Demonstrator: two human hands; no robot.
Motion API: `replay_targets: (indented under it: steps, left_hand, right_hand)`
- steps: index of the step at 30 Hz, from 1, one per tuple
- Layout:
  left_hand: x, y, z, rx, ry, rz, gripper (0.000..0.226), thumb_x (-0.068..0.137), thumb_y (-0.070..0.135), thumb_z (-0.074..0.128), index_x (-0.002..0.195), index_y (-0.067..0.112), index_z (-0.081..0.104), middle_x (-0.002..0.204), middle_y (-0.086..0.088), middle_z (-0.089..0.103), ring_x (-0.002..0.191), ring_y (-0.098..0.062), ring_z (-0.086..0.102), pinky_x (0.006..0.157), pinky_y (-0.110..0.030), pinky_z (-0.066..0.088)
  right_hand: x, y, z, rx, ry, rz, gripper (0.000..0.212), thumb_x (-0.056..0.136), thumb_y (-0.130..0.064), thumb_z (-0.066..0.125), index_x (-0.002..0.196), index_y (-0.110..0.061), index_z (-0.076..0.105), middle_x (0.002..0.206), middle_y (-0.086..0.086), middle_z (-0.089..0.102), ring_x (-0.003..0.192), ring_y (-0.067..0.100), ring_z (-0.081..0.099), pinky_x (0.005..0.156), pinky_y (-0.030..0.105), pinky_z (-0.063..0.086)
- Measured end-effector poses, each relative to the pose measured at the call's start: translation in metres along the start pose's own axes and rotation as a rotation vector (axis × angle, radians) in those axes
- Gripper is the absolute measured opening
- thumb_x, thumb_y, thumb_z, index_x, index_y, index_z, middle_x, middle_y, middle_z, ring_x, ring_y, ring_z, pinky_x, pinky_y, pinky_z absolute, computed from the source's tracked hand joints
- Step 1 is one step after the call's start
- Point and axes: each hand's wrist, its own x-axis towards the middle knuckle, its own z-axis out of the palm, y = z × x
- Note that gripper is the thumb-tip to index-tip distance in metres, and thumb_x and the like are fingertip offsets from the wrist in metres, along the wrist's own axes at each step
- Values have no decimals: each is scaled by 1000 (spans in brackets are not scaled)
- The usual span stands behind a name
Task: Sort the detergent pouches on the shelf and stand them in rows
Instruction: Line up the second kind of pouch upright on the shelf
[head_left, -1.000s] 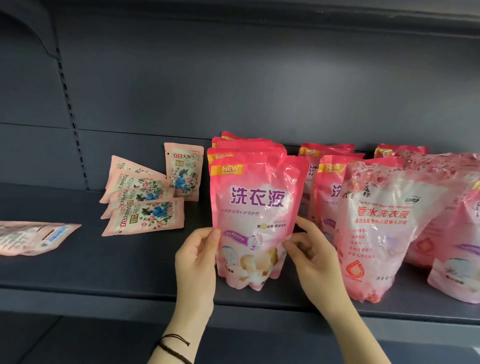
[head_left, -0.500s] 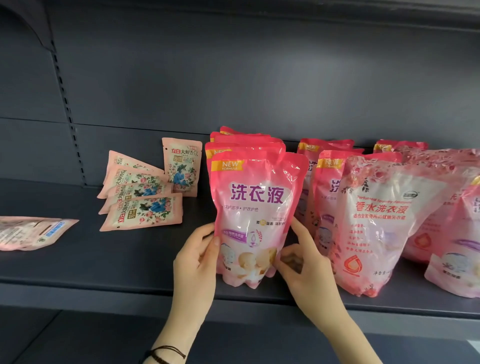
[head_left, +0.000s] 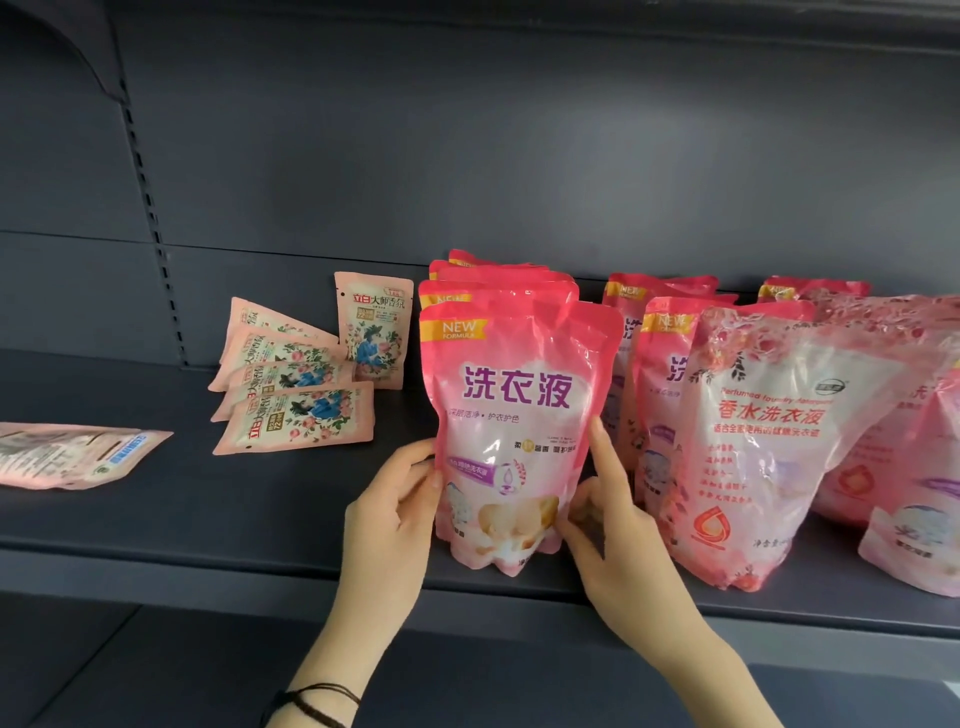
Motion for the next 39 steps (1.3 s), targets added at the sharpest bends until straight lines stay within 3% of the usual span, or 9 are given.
replay_targets:
  steps: [2, 6, 12, 21, 27, 30, 33, 37, 39]
  left_hand:
    - [-1, -2, -8, 83, -89, -17, 56, 92, 9, 58, 106, 63, 53, 98, 25, 69, 97, 7, 64, 74, -2, 46]
    - [-5, -7, -15, 199, -162, -14, 70, 86, 5, 67, 118, 63, 42, 88, 22, 70, 88, 5, 66, 75, -1, 44]
    - [1, -6, -19, 243, -158, 26, 83, 83, 8, 71, 109, 79, 37, 75, 13, 69, 76, -1, 66, 72, -4, 45]
    - [-1, -14, -17, 276, -131, 64, 72, 84, 7, 69, 110, 69, 42, 74, 14, 69, 77, -1, 66, 74, -6, 47]
    - [0, -7, -17, 231, -192, 17, 48, 87, 8, 66, 105, 51, 53, 91, 26, 66, 90, 3, 65, 76, -9, 50]
    - [-2, -4, -16, 60, -209, -22, 56, 88, 15, 67, 122, 54, 45, 113, 35, 59, 107, 7, 58, 79, -4, 46]
    - [-6, -2, -13, -22, -254, -66, 89, 70, 51, 77, 136, 65, 18, 128, 43, 43, 117, 13, 49, 81, -2, 45]
    - [-11, -4, -1, 42, -304, -20, 109, 63, 49, 83, 138, 67, 5, 132, 43, 38, 118, 14, 47, 77, 1, 42]
    - [-12, -6, 3, 39, -300, -3, 105, 67, 41, 83, 138, 66, 9, 133, 43, 37, 120, 14, 46, 77, 1, 42]
  right_hand:
    - [-1, -1, 2, -36, -12, -15, 102, 91, -2, 58, 143, -60, -9, 85, -12, 57, 75, 10, 62, 74, 23, 53]
    - [-2, 2, 5, -40, -52, 2, 111, 85, 1, 66, 144, -59, -8, 91, -21, 59, 86, 3, 62, 77, 9, 48]
    - [0, 8, 1, -58, -103, 11, 116, 83, 11, 63, 144, -59, -5, 84, -24, 58, 84, -2, 59, 71, -2, 40]
    - [2, 14, -7, -45, -133, 18, 116, 82, 7, 67, 145, -57, -7, 82, -21, 61, 81, -2, 62, 74, -2, 39]
    - [2, 7, -11, -8, -104, 56, 119, 77, -10, 76, 143, -58, -12, 90, -18, 64, 84, 5, 66, 78, 11, 49]
    - [2, -2, -13, 58, -66, 96, 123, 68, -41, 81, 144, -55, -14, 120, -35, 52, 106, -4, 60, 86, 6, 45]
    - [2, -8, -10, 123, -69, 94, 118, 64, -61, 77, 144, -57, -9, 134, -40, 41, 116, -8, 54, 92, 8, 44]
    - [1, -8, 0, 76, -87, 78, 108, 73, -30, 81, 141, -64, 5, 137, -38, 39, 121, -5, 51, 99, 23, 48]
    - [2, -8, 3, 49, -85, 65, 108, 74, -23, 82, 141, -64, 7, 134, -45, 34, 122, -9, 48, 97, 15, 46]
